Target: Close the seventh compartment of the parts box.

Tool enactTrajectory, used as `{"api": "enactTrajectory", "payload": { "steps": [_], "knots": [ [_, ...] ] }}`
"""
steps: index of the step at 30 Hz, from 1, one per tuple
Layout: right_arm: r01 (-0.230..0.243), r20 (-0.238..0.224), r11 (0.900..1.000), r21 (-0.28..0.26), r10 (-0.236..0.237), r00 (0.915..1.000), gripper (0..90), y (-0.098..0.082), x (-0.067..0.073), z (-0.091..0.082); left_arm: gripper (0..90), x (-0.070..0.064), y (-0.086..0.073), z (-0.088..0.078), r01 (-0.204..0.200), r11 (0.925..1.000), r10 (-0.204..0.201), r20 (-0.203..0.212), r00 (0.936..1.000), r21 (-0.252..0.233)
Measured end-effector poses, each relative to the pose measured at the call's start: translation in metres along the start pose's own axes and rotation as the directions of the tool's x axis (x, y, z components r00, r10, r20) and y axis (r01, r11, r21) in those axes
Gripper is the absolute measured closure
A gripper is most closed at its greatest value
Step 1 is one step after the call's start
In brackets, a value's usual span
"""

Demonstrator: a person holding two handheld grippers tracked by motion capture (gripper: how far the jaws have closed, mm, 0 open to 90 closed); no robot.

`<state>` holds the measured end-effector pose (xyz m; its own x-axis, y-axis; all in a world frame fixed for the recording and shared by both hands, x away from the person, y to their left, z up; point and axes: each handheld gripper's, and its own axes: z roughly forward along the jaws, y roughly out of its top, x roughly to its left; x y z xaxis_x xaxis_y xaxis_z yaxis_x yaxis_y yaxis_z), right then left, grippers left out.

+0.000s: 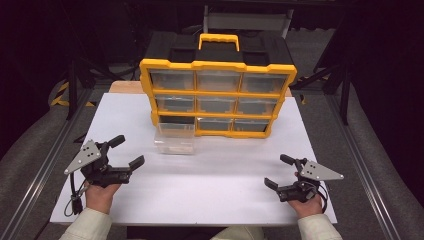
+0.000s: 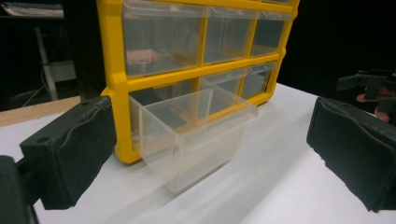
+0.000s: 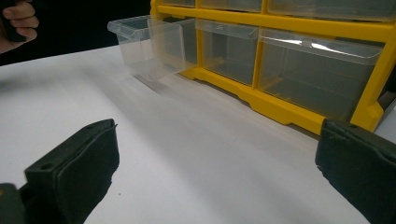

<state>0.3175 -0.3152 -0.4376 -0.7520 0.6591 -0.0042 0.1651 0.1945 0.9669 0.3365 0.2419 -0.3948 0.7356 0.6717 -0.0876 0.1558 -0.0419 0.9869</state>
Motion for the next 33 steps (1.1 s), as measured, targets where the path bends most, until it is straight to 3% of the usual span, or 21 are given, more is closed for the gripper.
{"api": "enactTrajectory", "payload": {
  "steps": [15,20,23,24,25,26,30,32,33],
  "knots": [
    [-0.012,-0.003,1.000,-0.001,0.012,0.9999,0.3,-0.001,-0.001,0.000,2.2,-0.013,0.012,0.029,-0.002,1.0000,0.003,0.067,0.9978,-0.009],
    [-0.013,-0.004,1.000,0.001,0.013,0.9999,0.3,-0.001,-0.001,0.000,3.4,-0.014,0.016,0.035,-0.017,0.9998,0.016,0.093,0.9955,0.009],
    [-0.015,-0.008,1.000,0.001,0.015,0.9999,0.3,-0.001,-0.001,0.000,15.8,-0.015,0.016,0.037,-0.025,0.9997,0.025,0.126,0.9917,0.004],
    [-0.017,-0.010,1.000,0.001,0.017,0.9998,0.3,-0.001,-0.002,0.000,24.3,-0.015,0.017,0.038,-0.019,0.9998,0.018,0.163,0.9864,0.002],
    [-0.017,-0.010,1.000,0.001,0.017,0.9998,0.3,-0.001,-0.002,0.000,32.7,-0.015,0.017,0.038,-0.019,0.9998,0.018,0.163,0.9864,0.002],
    [-0.017,-0.010,1.000,0.001,0.017,0.9998,0.3,-0.001,-0.001,0.000,43.0,-0.015,0.017,0.040,-0.029,0.9995,0.026,0.199,0.9797,0.010],
    [-0.017,-0.011,1.000,0.001,0.017,0.9998,0.3,-0.001,-0.002,0.000,75.4,-0.016,0.019,0.043,-0.044,0.9988,0.037,0.246,0.9686,0.023],
    [-0.018,-0.013,1.000,0.000,0.018,0.9998,0.3,-0.001,-0.002,0.001,84.9,-0.016,0.019,0.044,-0.050,0.9982,0.041,0.251,0.9672,0.032],
    [-0.018,-0.014,1.000,0.000,0.018,0.9997,0.3,-0.001,-0.002,0.001,84.9,-0.016,0.020,0.045,-0.053,0.9977,0.040,0.255,0.9662,0.042]
  ]
}}
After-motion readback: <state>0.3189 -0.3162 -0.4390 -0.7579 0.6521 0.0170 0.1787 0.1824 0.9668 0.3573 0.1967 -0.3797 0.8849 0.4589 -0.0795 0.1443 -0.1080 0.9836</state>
